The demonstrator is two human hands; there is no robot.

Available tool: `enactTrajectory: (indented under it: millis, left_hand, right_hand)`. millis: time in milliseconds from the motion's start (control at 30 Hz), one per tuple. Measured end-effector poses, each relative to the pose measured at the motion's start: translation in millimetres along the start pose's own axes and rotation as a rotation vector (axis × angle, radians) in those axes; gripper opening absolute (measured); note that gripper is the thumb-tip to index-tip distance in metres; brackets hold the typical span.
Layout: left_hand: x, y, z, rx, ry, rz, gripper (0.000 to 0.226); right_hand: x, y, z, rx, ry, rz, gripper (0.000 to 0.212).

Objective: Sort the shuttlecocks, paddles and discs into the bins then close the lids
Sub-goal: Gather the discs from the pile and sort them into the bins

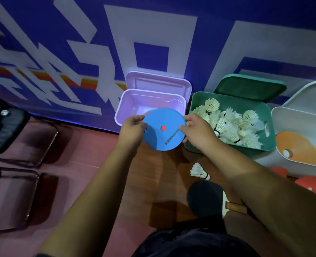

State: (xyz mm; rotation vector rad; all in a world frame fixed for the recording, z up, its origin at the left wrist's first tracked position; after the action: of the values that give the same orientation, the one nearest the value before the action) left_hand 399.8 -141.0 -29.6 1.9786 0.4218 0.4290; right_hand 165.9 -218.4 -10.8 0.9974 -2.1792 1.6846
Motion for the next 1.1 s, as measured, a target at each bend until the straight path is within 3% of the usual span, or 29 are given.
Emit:
enactTrajectory:
  millis: [133, 267, 367, 467, 600, 700, 800, 933, 1100]
  left_hand:
    - [10.1, 29.1, 31.8, -0.027, 0.022, -0.021, 0.036]
    - [15.9, 23.8, 66.5, -0.01, -0.022, 0.194, 0.053]
    - [27.1, -14.9, 88.7, 0.099, -0.003, 0.247, 0.059]
    - [25.6, -30.5, 75.8, 0.158, -0.021, 0.159, 0.044]
    - [18.7, -51.3, 62.4, 0.201, -0.04, 0.024, 0.029]
    - [9.9, -60.8, 51.3, 0.197, -0.079, 0.034, 0.014]
    - [-0.7, -64.3, 35.2, 0.16, -0.103, 0.078, 0.014]
    - [-30.3, -82.5, 7.5, 0.156, -0.182, 0.142, 0.012]
    - [-87.6, -131.3, -22.6, 0.113, -0.41, 0.37, 0.012]
  right_hand:
    - [-0.6, -25.2, 32.2, -0.026, 0.066, 0.061, 0.031]
    - [-3.5, -36.0, 50.9, -0.099, 0.101, 0.029, 0.052]
    - [-11.2, -31.2, 47.5, -0.102, 0.062, -0.14, 0.038]
    - [-20.2, -18.0, 36.4, -0.076, 0.027, -0.174, 0.014]
    - [-27.2, -4.2, 24.3, -0.009, 0.004, -0.235, 0.017]
    - [-30.0, 0.7, 12.0, 0.019, -0.015, -0.216, 0.016]
    - [-29.5, 8.1, -4.4, 0.028, -0.041, -0.164, 0.016]
    - [-29.2, 45.9, -32.2, -0.053, -0.107, -0.092, 0.018]
    - [-14.1, 135.7, -61.5, -0.273, -0.105, -0.101, 0.016]
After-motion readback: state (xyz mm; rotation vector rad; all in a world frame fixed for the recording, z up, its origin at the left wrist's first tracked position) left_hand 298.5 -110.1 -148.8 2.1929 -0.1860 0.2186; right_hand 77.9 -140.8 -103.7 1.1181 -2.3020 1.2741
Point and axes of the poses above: each hand's wrist, its own z-axis towards the middle knuckle, its own x-axis out of the back of the hand, y = z × x, the point moved 7 cm from there along z, towards the middle knuckle, and after that the axes turned 2 degrees about -z, right-handed, at the moved point
